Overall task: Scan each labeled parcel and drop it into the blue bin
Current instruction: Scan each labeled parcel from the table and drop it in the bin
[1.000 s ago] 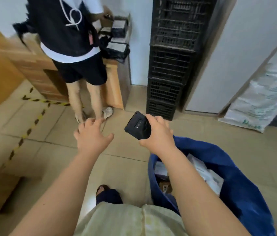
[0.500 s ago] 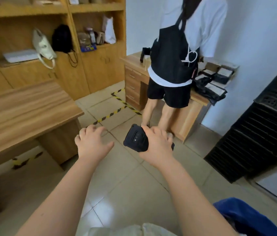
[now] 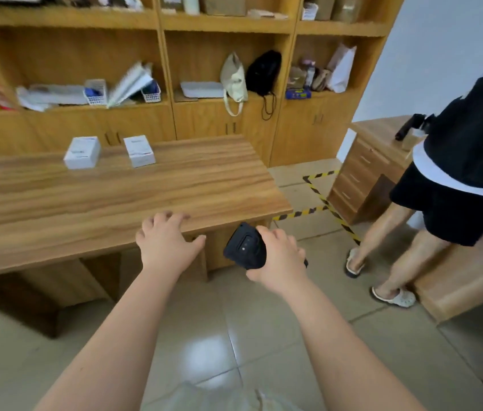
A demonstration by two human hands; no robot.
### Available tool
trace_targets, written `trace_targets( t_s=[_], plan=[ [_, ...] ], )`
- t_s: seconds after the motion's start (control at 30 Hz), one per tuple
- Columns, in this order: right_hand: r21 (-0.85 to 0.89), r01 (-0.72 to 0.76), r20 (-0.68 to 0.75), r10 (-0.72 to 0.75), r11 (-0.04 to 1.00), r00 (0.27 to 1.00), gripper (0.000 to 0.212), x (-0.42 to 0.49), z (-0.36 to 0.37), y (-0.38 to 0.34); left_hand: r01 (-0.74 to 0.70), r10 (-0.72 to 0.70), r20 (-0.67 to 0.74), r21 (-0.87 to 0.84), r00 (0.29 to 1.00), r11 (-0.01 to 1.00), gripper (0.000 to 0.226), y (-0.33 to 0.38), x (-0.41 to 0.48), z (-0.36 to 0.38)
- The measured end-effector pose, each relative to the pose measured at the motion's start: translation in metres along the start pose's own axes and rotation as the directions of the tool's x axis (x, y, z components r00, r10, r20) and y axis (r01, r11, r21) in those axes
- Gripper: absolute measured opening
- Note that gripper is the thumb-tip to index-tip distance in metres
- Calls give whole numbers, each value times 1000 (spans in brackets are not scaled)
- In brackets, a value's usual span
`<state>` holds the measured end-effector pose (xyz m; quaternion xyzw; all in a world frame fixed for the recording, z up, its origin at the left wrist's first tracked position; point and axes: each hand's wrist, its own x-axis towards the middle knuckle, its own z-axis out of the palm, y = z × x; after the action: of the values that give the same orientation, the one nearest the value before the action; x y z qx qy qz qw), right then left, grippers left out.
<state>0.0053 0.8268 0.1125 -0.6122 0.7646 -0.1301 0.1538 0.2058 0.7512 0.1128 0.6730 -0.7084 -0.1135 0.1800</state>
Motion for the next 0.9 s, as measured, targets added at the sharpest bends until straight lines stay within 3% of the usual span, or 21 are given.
trace_targets(
  t_s=[0.2, 0.5, 0.77, 0.9],
  plan=[
    [29, 95, 77, -97, 995, 992, 81, 51, 30, -69, 143, -142, -16, 87, 990, 986, 63, -73, 18, -8],
    [40, 241, 226, -244, 970, 943, 84, 135, 72, -140, 275, -281, 1, 201, 960, 940, 64, -124, 63, 7],
    [71, 352, 269, -358, 933, 894, 79, 261, 91, -186, 420, -427, -15, 211, 904, 883, 65, -154, 163, 13],
    [93, 405, 257, -414, 910, 873, 80, 332, 87, -217, 498, -489, -93, 192, 867, 846, 67, -167, 229, 1]
  ],
)
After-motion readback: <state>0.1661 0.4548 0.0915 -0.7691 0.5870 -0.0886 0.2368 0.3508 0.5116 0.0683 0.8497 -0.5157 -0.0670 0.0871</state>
